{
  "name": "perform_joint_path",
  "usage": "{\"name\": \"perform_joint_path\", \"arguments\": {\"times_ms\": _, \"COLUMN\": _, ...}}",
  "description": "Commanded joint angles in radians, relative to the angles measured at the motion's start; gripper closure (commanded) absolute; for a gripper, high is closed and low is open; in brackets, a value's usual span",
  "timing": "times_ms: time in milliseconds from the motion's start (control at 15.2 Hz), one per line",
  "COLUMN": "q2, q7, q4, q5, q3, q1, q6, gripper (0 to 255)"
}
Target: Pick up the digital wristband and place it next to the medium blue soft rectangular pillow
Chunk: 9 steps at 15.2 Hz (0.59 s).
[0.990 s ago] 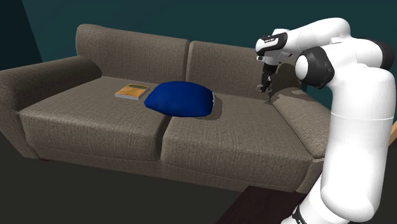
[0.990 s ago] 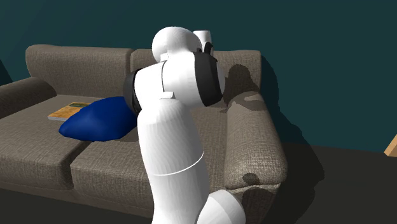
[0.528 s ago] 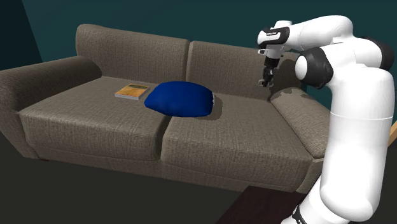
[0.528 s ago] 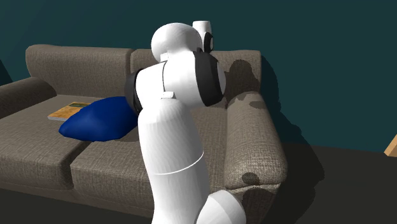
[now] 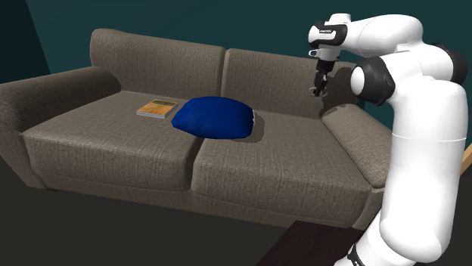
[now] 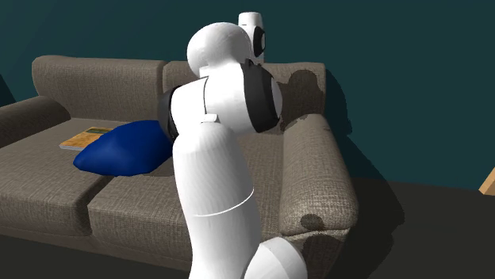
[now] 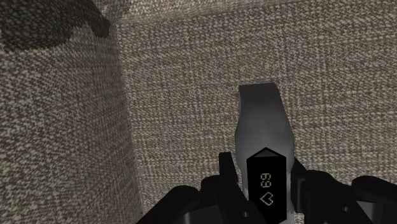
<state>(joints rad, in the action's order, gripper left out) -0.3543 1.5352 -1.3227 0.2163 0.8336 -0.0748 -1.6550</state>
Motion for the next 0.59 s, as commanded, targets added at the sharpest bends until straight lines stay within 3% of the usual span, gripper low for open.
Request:
{"name": "perform_joint_path", "arguments": {"times_ms": 0, "q2": 0.064, "q7": -0.044, "q4": -0.071, "q5": -0.049, "q3": 0.008, "q1": 0.067, "q6": -0.021, "gripper": 255}}
{"name": "perform_joint_path", "arguments": {"times_ms": 264, "q2": 0.223, "q7": -0.180, "q4": -0.231, "q5": -0.178, "q3": 0.001, "q1": 0.212, "q6": -0.065, "gripper": 255}}
{"name": "perform_joint_path", "arguments": {"times_ms": 528, "q2": 0.367, "q7": -0.330, "q4": -0.354, "q5": -0.296, "q3": -0.049, "q1": 0.306, "q6": -0.082, "gripper": 255}}
